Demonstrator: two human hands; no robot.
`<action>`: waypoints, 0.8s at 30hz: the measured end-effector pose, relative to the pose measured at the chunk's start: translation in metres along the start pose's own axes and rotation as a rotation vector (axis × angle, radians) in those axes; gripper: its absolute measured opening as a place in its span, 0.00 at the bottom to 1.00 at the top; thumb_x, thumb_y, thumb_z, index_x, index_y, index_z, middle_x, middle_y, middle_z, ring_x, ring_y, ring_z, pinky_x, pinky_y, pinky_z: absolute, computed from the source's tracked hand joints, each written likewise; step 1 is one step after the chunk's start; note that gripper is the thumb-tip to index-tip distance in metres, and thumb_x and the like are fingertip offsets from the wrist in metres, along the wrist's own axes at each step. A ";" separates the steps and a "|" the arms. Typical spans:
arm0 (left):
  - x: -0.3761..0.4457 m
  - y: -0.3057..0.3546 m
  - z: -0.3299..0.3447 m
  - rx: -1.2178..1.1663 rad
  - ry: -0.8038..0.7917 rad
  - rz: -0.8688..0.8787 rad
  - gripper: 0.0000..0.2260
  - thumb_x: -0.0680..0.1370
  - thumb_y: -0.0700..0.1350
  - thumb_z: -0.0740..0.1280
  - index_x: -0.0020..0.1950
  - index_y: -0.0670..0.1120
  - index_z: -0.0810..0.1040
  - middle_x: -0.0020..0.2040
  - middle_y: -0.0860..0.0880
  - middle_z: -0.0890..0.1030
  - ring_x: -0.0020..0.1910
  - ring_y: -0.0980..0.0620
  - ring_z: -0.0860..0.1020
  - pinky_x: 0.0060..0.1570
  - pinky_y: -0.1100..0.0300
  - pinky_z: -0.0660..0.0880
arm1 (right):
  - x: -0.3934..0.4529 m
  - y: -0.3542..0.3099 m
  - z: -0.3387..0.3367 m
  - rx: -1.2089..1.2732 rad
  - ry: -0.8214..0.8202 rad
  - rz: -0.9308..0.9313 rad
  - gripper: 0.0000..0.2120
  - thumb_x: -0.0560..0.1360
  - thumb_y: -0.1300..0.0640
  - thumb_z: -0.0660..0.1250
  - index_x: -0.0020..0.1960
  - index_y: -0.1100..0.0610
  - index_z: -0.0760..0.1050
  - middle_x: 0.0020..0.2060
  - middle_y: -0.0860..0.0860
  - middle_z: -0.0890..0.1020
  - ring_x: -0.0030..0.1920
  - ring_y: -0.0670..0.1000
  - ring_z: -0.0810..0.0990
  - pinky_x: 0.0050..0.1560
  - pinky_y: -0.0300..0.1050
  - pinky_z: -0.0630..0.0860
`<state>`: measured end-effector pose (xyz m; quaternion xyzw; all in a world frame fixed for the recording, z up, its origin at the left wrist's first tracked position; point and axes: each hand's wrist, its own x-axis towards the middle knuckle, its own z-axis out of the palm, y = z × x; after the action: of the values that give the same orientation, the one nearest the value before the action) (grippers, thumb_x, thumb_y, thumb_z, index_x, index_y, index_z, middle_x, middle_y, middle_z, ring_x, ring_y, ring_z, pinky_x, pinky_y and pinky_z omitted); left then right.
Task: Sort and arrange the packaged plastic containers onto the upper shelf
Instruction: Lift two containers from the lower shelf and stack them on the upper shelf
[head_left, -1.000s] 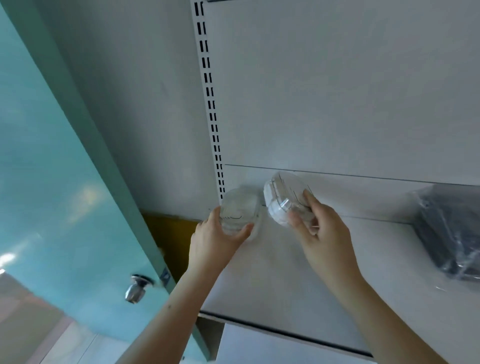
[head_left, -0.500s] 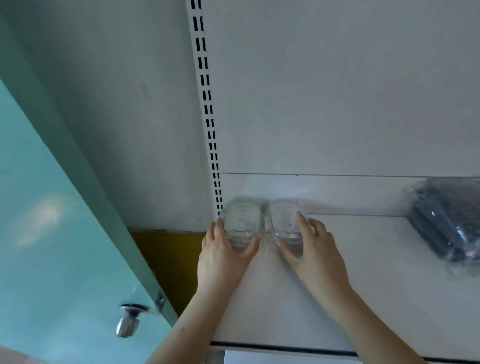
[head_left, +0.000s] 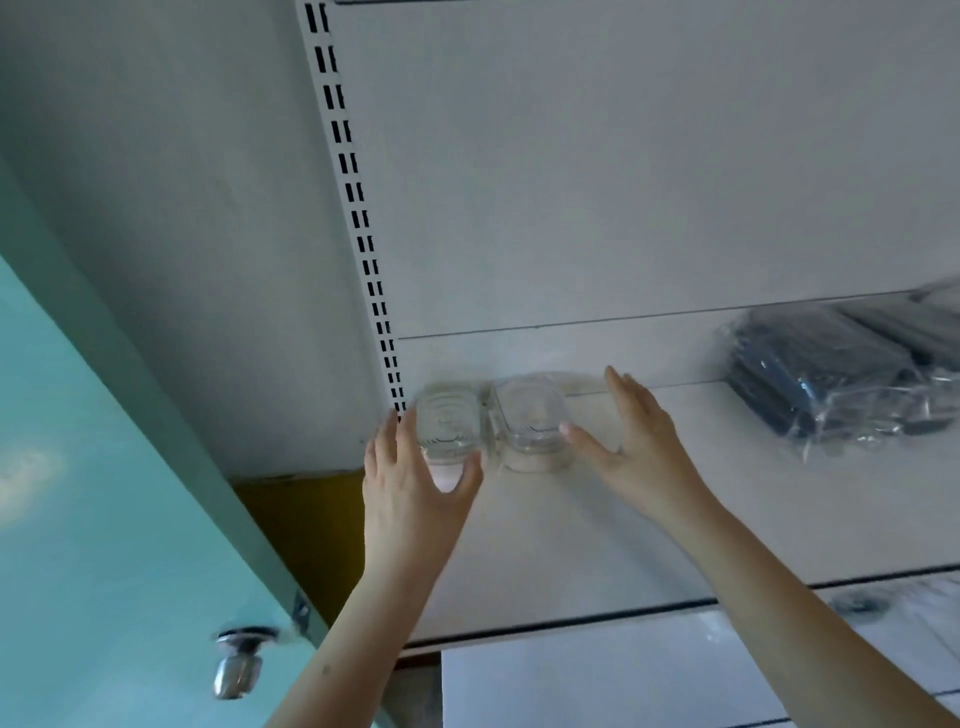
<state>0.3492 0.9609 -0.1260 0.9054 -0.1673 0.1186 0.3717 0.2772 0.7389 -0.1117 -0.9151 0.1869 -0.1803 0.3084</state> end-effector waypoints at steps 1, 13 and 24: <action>-0.008 0.012 -0.002 -0.058 0.042 0.069 0.32 0.76 0.60 0.66 0.76 0.51 0.63 0.76 0.50 0.65 0.75 0.49 0.63 0.71 0.46 0.69 | -0.006 0.003 -0.011 0.044 0.075 -0.007 0.41 0.76 0.37 0.64 0.81 0.53 0.54 0.79 0.54 0.59 0.79 0.54 0.57 0.76 0.48 0.57; -0.165 0.130 0.100 -0.512 -0.635 0.763 0.15 0.79 0.46 0.63 0.66 0.51 0.76 0.60 0.58 0.75 0.57 0.62 0.75 0.51 0.72 0.72 | -0.139 0.102 -0.128 0.043 0.745 0.087 0.17 0.81 0.49 0.59 0.65 0.57 0.75 0.58 0.49 0.77 0.56 0.48 0.78 0.57 0.45 0.76; -0.248 0.129 0.258 -0.236 -0.913 0.562 0.18 0.80 0.48 0.65 0.71 0.53 0.72 0.64 0.59 0.72 0.60 0.62 0.73 0.52 0.75 0.69 | -0.191 0.286 -0.141 -0.019 0.685 0.392 0.11 0.82 0.54 0.61 0.62 0.56 0.75 0.54 0.50 0.77 0.52 0.51 0.78 0.53 0.53 0.77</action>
<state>0.0951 0.7443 -0.3079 0.7376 -0.5589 -0.2111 0.3146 -0.0170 0.5439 -0.2285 -0.7518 0.4519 -0.4110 0.2483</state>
